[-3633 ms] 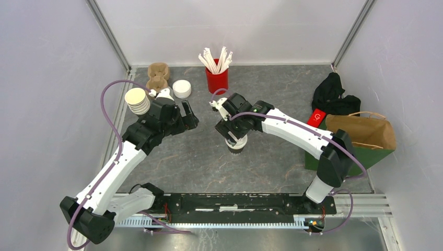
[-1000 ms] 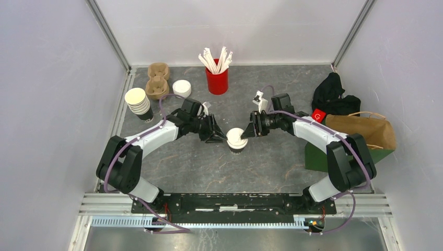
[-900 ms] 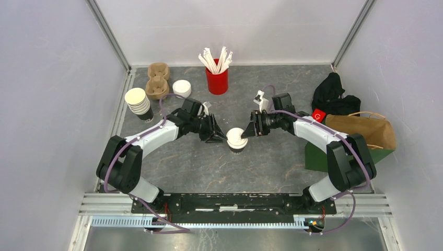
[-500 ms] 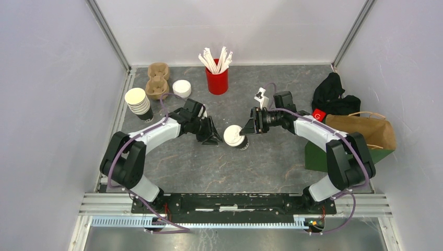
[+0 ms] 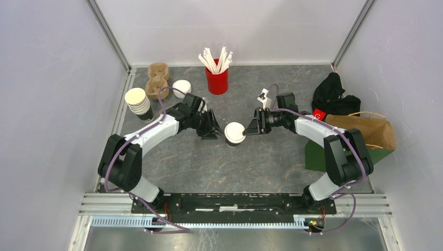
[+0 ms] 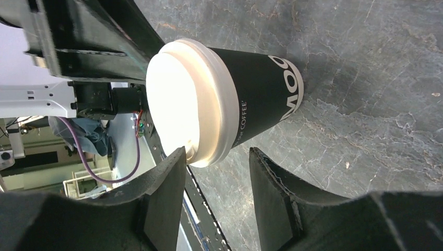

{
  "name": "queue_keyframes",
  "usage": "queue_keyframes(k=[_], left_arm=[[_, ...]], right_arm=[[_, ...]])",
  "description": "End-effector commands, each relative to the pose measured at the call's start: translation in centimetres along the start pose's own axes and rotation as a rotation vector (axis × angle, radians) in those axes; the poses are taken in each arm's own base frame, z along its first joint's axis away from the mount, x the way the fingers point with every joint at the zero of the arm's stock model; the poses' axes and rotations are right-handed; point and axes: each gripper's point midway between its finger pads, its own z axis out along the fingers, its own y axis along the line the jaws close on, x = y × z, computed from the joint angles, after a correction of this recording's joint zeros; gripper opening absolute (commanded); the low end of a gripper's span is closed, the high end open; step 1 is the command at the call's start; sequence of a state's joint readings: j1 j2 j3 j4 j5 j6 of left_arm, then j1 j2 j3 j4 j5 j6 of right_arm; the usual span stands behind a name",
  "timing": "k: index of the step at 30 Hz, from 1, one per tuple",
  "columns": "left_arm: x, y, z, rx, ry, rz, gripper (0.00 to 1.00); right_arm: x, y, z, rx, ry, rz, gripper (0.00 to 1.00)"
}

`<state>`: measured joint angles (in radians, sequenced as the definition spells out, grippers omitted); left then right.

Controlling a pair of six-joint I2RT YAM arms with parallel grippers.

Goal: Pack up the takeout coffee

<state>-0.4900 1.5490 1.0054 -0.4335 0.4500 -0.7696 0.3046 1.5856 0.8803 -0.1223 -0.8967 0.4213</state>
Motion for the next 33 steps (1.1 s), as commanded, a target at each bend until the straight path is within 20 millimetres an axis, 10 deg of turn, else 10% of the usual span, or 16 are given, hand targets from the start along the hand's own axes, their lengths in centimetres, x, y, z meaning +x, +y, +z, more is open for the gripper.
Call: queue_keyframes(k=[1, 10, 18, 33], left_arm=[[-1.3, -2.4, -2.5, 0.046, -0.07, 0.078, 0.51], [-3.3, -3.1, -4.6, 0.013, -0.165, 0.15, 0.59], [-5.4, -5.9, -2.2, 0.123, -0.12, 0.154, 0.77], [-4.5, -4.6, 0.7, 0.129, -0.071, 0.096, 0.49]], right_arm=[[0.1, -1.3, 0.2, 0.044, 0.003, -0.027, 0.54], [-2.8, 2.0, -0.5, -0.019, -0.04, -0.024, 0.63], [-2.9, 3.2, 0.0, -0.025, -0.017, -0.043, 0.78], [-2.4, 0.7, 1.6, 0.065, 0.01, -0.044, 0.61]])
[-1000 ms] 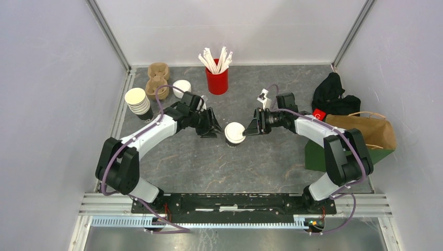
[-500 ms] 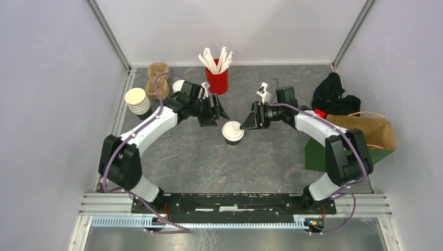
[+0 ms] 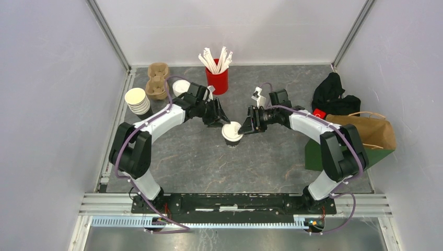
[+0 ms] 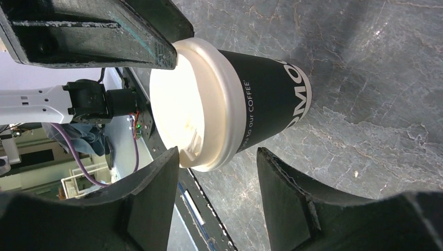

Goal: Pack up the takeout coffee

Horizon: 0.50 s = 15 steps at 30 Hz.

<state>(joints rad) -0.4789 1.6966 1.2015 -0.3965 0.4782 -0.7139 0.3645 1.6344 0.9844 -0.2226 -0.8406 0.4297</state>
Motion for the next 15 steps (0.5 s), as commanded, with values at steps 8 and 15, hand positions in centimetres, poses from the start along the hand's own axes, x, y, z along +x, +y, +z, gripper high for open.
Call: queue_keyframes(k=[8, 15], left_arm=[[3.4, 1.5, -0.5, 0.037, -0.024, -0.042, 0.44], [5.0, 3.5, -0.7, 0.026, -0.028, -0.005, 0.46]], right_arm=[[-0.8, -3.3, 0.5, 0.1, -0.036, -0.024, 0.6], [-0.2, -3.2, 0.4, 0.049, -0.027, 0.009, 0.61]])
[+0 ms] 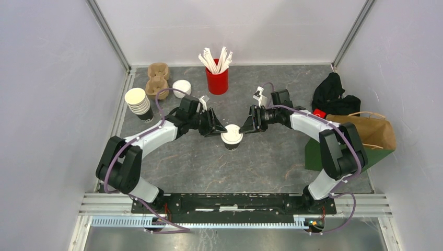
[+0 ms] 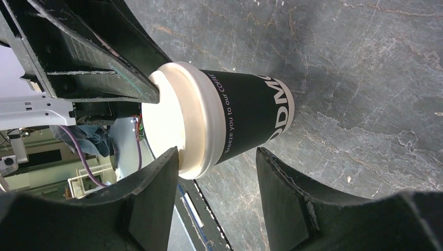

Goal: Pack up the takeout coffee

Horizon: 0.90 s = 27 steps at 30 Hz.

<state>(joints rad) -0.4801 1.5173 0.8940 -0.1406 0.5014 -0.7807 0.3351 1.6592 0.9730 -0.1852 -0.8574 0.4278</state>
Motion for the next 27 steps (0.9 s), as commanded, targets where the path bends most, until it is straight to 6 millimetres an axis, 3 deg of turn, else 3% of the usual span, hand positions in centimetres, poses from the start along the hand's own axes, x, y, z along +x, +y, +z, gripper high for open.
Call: queue_keyframes(k=[1, 7, 12, 16, 20, 27], left_arm=[[1.4, 1.5, -0.1, -0.051, 0.029, 0.009, 0.48], [-0.3, -2.4, -1.7, 0.028, 0.005, 0.02, 0.81], [0.6, -3.5, -2.8, 0.066, 0.04, 0.036, 0.91], [1.5, -3.4, -3.1, 0.083, 0.064, 0.028, 0.85], [2.1, -3.0, -2.9, 0.08, 0.073, 0.009, 0.67], [3.1, 0.5, -1.5, -0.038, 0.094, -0.041, 0.52]], right_arm=[[-0.1, -1.4, 0.4, 0.037, -0.016, -0.016, 0.62], [-1.3, 1.0, -0.4, -0.003, -0.043, -0.053, 0.71], [-1.0, 2.1, -0.4, -0.027, -0.034, -0.067, 0.72], [-1.0, 2.2, -0.2, -0.028, -0.032, -0.071, 0.72], [-0.6, 1.8, -0.1, -0.02, -0.021, -0.064, 0.72], [0.1, 0.5, 0.3, 0.013, -0.015, -0.045, 0.71]])
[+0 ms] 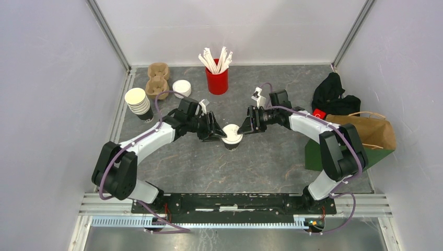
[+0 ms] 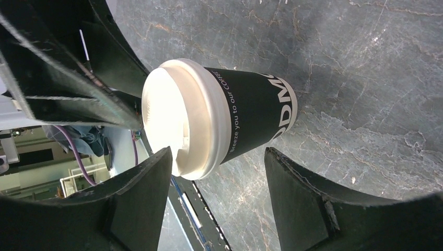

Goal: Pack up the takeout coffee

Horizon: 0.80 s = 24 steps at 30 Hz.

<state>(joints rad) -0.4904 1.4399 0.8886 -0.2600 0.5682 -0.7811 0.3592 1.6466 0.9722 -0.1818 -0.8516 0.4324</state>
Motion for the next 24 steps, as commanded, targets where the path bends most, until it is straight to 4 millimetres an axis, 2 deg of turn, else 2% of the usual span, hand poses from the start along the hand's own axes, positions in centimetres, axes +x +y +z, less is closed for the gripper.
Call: queue_keyframes(k=[1, 4, 6, 7, 9, 12, 15, 17, 19, 21, 24], left_arm=[[0.6, 2.4, 0.7, -0.085, 0.006, -0.028, 0.5], [1.4, 6.0, 1.1, -0.212, 0.013, -0.034, 0.45], [2.8, 8.8, 1.6, -0.289, 0.041, -0.049, 0.42], [3.5, 9.8, 1.8, -0.305, 0.057, -0.057, 0.41], [4.0, 10.3, 1.9, -0.302, 0.06, -0.058, 0.4], [2.9, 8.4, 1.3, -0.251, 0.023, -0.013, 0.43], [1.1, 4.3, 0.5, -0.137, -0.012, 0.03, 0.54], [0.0, 1.2, -0.3, -0.047, -0.035, 0.043, 0.65], [-0.7, -1.0, -1.0, 0.032, -0.063, 0.034, 0.74], [-1.0, -1.9, -1.5, 0.069, -0.08, 0.01, 0.75], [-0.7, -1.1, -1.8, 0.061, -0.085, -0.053, 0.62]], right_arm=[[0.0, -0.6, 0.1, 0.031, -0.022, -0.024, 0.71], [0.8, -2.4, 0.5, 0.079, -0.024, -0.015, 0.71], [2.2, -4.0, 0.9, 0.108, 0.003, 0.016, 0.71], [2.8, -4.4, 1.1, 0.104, 0.018, 0.031, 0.7], [3.2, -4.3, 1.0, 0.088, 0.027, 0.038, 0.7], [1.6, -2.5, 0.5, 0.046, -0.009, 0.002, 0.71], [0.3, -0.9, 0.0, 0.015, -0.033, -0.012, 0.71], [-0.1, -0.2, -0.1, -0.009, -0.041, -0.014, 0.71], [-0.3, 0.1, -0.2, -0.015, -0.044, -0.017, 0.72], [-0.3, 0.1, -0.2, -0.015, -0.045, -0.019, 0.72], [-0.2, 0.0, -0.1, -0.016, -0.042, -0.019, 0.72]])
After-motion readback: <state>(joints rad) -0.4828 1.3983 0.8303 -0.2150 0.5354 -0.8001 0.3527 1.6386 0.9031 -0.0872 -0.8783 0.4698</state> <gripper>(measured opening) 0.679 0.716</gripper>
